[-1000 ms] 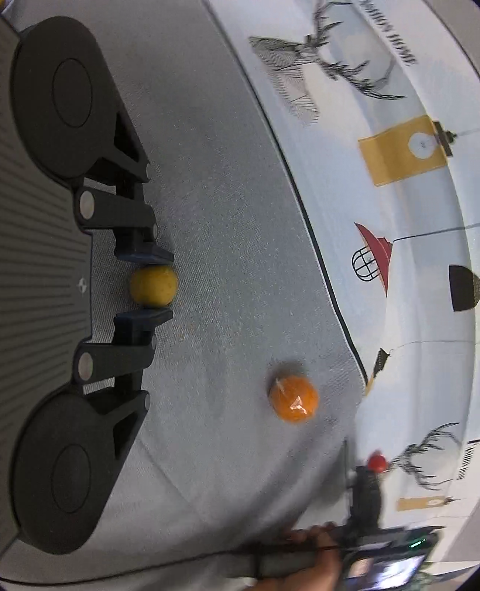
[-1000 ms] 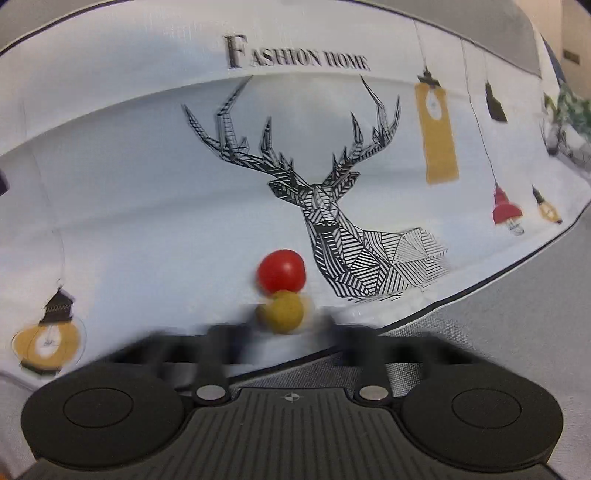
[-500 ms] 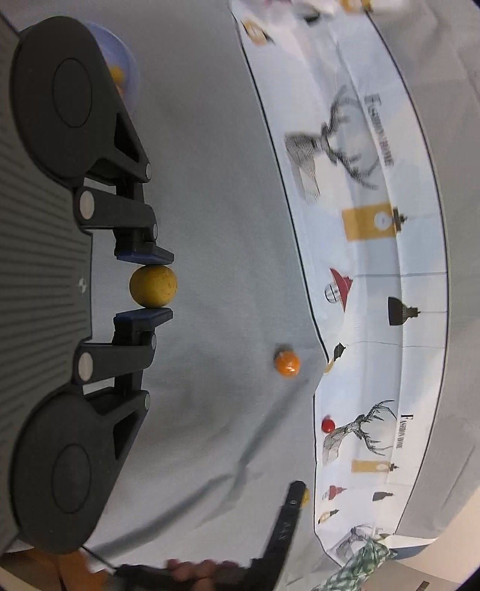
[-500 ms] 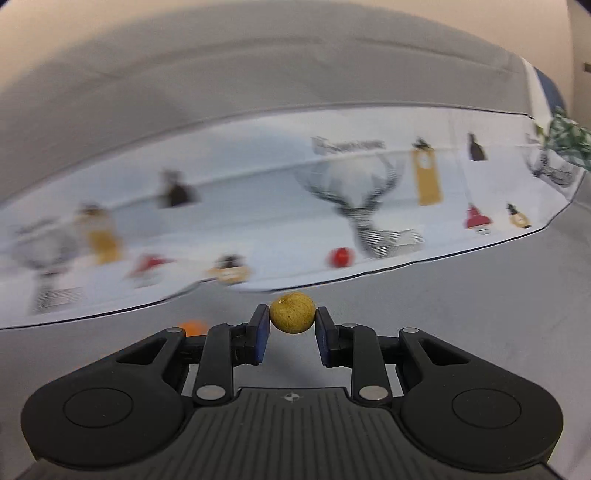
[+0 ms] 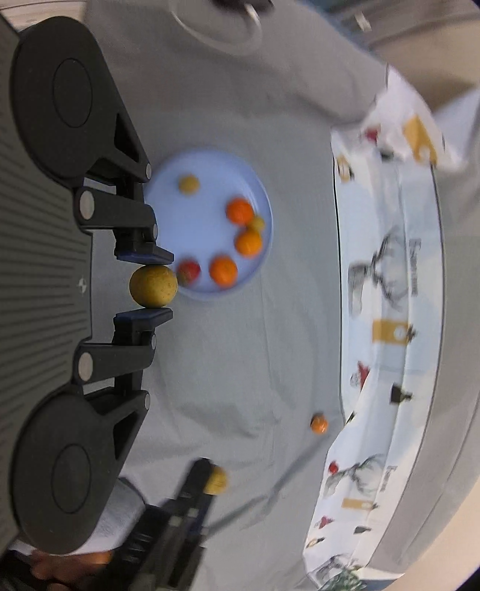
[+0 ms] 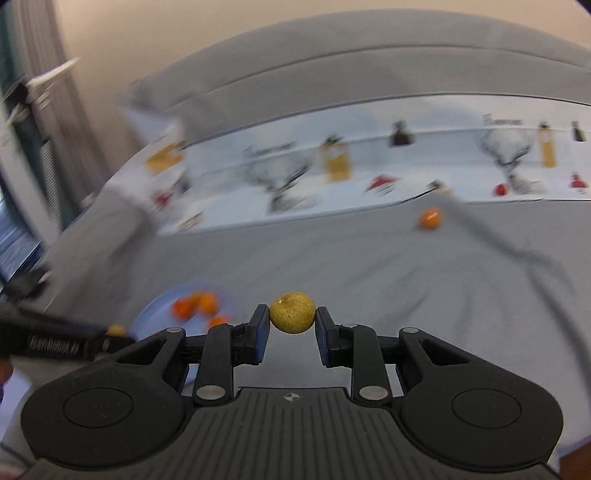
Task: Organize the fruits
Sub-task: 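Carry both fruits over the blue plate and release them onto it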
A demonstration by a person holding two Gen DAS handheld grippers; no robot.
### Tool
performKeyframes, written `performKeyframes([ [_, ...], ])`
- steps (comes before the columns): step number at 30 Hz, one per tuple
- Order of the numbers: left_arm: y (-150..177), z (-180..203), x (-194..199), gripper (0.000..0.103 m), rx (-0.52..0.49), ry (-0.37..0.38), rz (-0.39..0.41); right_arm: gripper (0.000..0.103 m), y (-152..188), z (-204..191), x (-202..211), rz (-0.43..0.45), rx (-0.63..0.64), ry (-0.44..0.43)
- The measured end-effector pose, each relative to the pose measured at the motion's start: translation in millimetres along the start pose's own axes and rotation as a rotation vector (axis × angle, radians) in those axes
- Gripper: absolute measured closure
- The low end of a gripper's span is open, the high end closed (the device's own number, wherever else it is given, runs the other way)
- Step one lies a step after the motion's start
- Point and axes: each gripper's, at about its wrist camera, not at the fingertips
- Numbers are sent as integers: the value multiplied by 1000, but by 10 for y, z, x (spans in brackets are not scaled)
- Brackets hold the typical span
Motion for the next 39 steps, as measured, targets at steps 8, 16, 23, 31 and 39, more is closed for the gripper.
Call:
performKeyframes([
  [8,404,-415,528,76,67,-33,68,75,344,-735,397,-28,115,-62],
  [16,583,-529,791,76,96,-26,134,75,411,-993,655,18,187,-61],
  [23,654,-543,888,76,107,-10,153,75,422,-1067,728,35,205,-55],
  [31,630,-622,877,76,121,-10,162,75,425,-1081,729,36,209,-48],
  [39,553,-690,813,76,141,-11,157,75,419,-1064,657,21,210,-47],
])
Point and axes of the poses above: each gripper's, at about its wrist camera, not at the fingertips, and x roughly against the way its jaws point, z to its right, y to its underside, and after that the axes turned 10 degrees about y, right-handed
